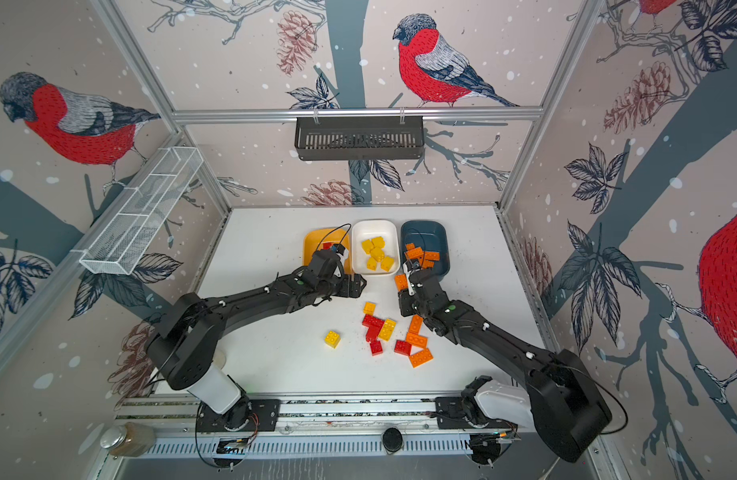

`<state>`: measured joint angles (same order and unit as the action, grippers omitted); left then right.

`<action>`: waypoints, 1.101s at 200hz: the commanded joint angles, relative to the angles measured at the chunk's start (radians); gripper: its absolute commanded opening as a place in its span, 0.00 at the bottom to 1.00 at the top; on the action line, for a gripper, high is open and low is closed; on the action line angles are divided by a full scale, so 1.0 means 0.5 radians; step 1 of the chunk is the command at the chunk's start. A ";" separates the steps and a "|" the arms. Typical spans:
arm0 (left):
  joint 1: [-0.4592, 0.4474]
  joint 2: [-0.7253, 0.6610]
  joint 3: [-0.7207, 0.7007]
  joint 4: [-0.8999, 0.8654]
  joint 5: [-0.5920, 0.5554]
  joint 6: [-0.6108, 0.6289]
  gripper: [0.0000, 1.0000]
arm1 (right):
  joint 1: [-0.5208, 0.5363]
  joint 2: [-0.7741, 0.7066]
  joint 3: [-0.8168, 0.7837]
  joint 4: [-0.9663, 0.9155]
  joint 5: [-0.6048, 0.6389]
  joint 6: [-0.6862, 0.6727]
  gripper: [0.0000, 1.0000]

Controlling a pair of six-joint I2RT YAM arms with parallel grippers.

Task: Sort the legos into containers by color
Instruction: Place the lego in the container.

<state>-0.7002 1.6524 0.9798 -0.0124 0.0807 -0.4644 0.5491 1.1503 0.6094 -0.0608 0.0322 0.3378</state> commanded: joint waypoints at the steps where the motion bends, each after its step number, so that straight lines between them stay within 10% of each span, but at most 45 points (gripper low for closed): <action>1: -0.071 0.035 0.025 -0.005 0.028 0.155 0.94 | -0.167 -0.080 0.007 0.228 -0.144 -0.009 0.25; 61: -0.229 0.175 0.267 -0.296 -0.384 0.144 0.94 | -0.626 0.424 0.353 0.251 -0.214 -0.057 0.28; 116: -0.232 -0.034 0.122 -0.198 -0.140 0.143 0.96 | -0.746 1.077 0.930 0.106 -0.125 -0.210 0.31; 155: -0.256 -0.240 -0.059 -0.134 0.131 0.158 0.97 | -0.701 1.221 1.125 0.023 -0.034 -0.198 0.69; 194: -0.256 -0.211 -0.197 -0.083 0.493 0.189 0.97 | -0.626 1.108 1.066 0.019 -0.136 -0.159 0.83; 220: -0.248 -0.194 -0.224 -0.178 0.321 0.217 0.97 | -0.514 1.011 0.941 0.017 -0.144 -0.160 0.86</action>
<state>-0.8272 1.5509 0.8761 -0.0891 0.2584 -0.3832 0.2520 1.6932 1.1294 -0.0422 -0.0166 0.2584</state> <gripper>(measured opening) 0.970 0.861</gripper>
